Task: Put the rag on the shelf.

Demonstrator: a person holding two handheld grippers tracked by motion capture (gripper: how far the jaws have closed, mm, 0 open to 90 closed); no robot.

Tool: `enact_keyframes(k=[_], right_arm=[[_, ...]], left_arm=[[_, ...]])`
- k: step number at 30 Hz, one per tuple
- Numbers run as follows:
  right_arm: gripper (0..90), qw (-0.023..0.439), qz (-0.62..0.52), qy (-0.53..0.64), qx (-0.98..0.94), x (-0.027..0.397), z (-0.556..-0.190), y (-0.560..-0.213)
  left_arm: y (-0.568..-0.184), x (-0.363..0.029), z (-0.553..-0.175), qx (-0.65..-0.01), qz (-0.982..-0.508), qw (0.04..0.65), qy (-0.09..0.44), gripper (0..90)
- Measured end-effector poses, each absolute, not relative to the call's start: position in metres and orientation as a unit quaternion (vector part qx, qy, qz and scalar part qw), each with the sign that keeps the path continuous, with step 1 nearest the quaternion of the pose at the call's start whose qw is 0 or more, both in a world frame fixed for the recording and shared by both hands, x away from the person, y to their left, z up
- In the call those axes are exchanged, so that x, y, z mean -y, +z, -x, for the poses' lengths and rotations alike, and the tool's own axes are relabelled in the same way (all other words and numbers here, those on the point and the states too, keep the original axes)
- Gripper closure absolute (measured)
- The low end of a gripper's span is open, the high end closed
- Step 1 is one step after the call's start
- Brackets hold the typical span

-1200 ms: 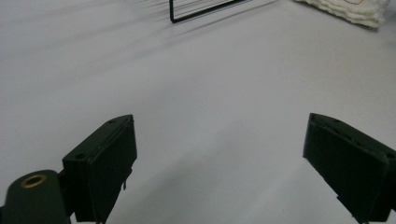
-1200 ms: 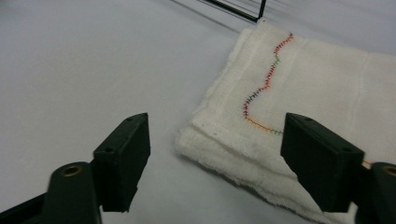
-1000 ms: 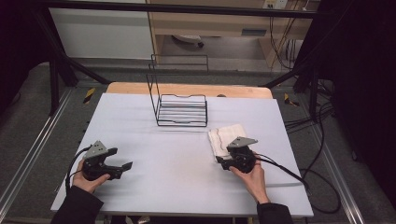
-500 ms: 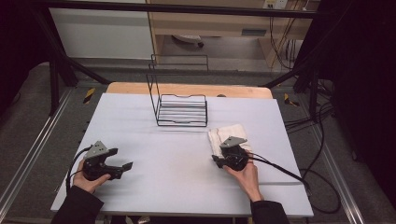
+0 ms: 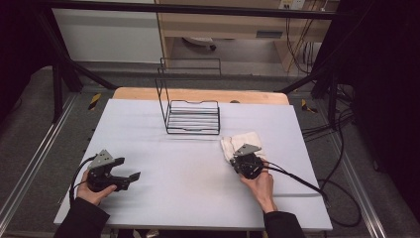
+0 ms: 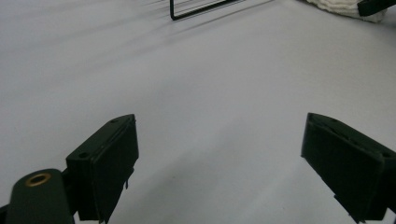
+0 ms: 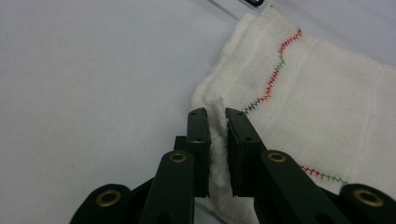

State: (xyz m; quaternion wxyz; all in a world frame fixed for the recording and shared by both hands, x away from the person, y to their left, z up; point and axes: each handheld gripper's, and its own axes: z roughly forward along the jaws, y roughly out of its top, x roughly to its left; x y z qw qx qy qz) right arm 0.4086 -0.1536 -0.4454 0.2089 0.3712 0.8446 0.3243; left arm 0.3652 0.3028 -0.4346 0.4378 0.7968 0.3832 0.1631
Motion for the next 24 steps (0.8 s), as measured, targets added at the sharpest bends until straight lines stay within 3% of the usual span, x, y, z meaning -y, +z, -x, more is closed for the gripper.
enact_keyframes(k=[9,24], right_arm=[[83.6,0.201,-0.378,0.355,-0.831,0.161,-0.406,-0.431],[83.8,0.144,-0.337,0.362,-0.857,0.163,-0.384,-0.425]], left_arm=[[-0.435,-0.303,-0.365,-0.384,-0.797,0.438,0.162,11.4],[-0.435,-0.301,-0.365,-0.384,-0.798,0.435,0.162,11.5]])
